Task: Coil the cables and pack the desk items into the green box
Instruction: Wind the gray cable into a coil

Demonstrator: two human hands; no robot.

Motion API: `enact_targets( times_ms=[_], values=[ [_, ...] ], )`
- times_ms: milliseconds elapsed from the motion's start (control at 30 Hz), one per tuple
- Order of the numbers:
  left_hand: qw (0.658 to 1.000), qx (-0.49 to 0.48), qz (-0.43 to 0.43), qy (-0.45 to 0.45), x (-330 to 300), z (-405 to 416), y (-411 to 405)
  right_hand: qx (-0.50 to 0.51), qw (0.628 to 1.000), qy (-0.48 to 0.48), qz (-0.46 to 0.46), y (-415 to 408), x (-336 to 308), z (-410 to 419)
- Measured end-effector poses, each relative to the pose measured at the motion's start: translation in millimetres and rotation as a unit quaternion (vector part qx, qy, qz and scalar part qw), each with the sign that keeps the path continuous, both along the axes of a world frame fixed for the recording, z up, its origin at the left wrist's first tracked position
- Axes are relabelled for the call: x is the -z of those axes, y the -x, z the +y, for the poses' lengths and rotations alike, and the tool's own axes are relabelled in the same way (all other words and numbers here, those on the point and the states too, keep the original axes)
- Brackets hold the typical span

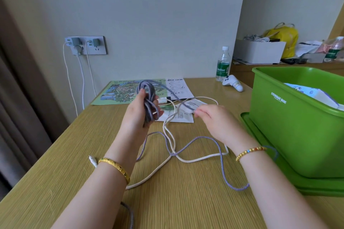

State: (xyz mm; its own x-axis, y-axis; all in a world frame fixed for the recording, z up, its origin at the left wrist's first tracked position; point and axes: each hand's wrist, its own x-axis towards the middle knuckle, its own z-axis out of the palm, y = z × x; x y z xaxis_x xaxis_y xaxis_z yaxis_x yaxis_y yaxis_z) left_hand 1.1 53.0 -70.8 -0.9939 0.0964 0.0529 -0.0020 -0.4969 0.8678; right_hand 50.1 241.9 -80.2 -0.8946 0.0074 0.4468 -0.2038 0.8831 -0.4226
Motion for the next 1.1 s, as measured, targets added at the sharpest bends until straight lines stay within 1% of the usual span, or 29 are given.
enact_targets(
  times_ms=[67,133,233,333,500,567,633,700,800,900,1000,1067,1100],
  values=[
    [0.999,-0.008,-0.018,-0.045,1.6,0.7,-0.8,-0.02,0.999,-0.002,-0.033,-0.2,2.3,-5.7],
    [0.997,-0.014,-0.027,-0.075,3.8,4.8,-1.7,-0.044,0.996,-0.023,-0.078,-1.2,6.6,-11.6],
    [0.995,-0.004,-0.012,-0.094,5.4,9.2,-2.8,-0.074,0.985,-0.066,-0.144,-2.9,13.3,-19.0],
    [0.997,0.028,0.024,-0.069,6.5,12.5,-5.9,-0.089,0.98,-0.061,-0.166,-2.0,15.6,-23.2],
    [1.0,0.019,-0.014,-0.02,10.7,16.4,-4.5,-0.102,0.972,-0.064,-0.199,-1.0,19.8,-26.0],
    [1.0,-0.007,-0.016,0.015,11.4,15.0,-1.8,-0.104,0.97,-0.065,-0.209,-1.1,20.4,-26.1],
    [0.996,-0.068,-0.007,0.057,12.8,11.8,2.4,-0.096,0.972,-0.053,-0.21,-0.8,18.7,-24.5],
    [0.985,-0.13,0.011,0.112,13.6,7.5,5.9,-0.075,0.979,-0.027,-0.19,-0.2,16.1,-21.0],
    [0.962,-0.188,0.06,0.186,12.6,1.4,7.2,-0.03,0.99,0.036,-0.136,0.9,10.5,-13.9],
    [0.956,-0.198,0.081,0.202,10.1,-3.2,7.1,-0.015,0.986,0.126,-0.107,-0.6,0.4,-6.4],
    [0.95,-0.19,0.08,0.232,9.8,-6.3,8.3,-0.044,0.974,0.203,-0.092,-5.9,-10.1,-3.4],
    [0.937,-0.177,0.094,0.286,9.5,-8.0,8.5,-0.092,0.953,0.28,-0.077,-8.2,-14.1,-3.0],
    [0.926,-0.164,0.107,0.322,9.0,-8.1,7.6,-0.121,0.935,0.325,-0.069,-8.3,-15.1,-2.0]
  ],
)
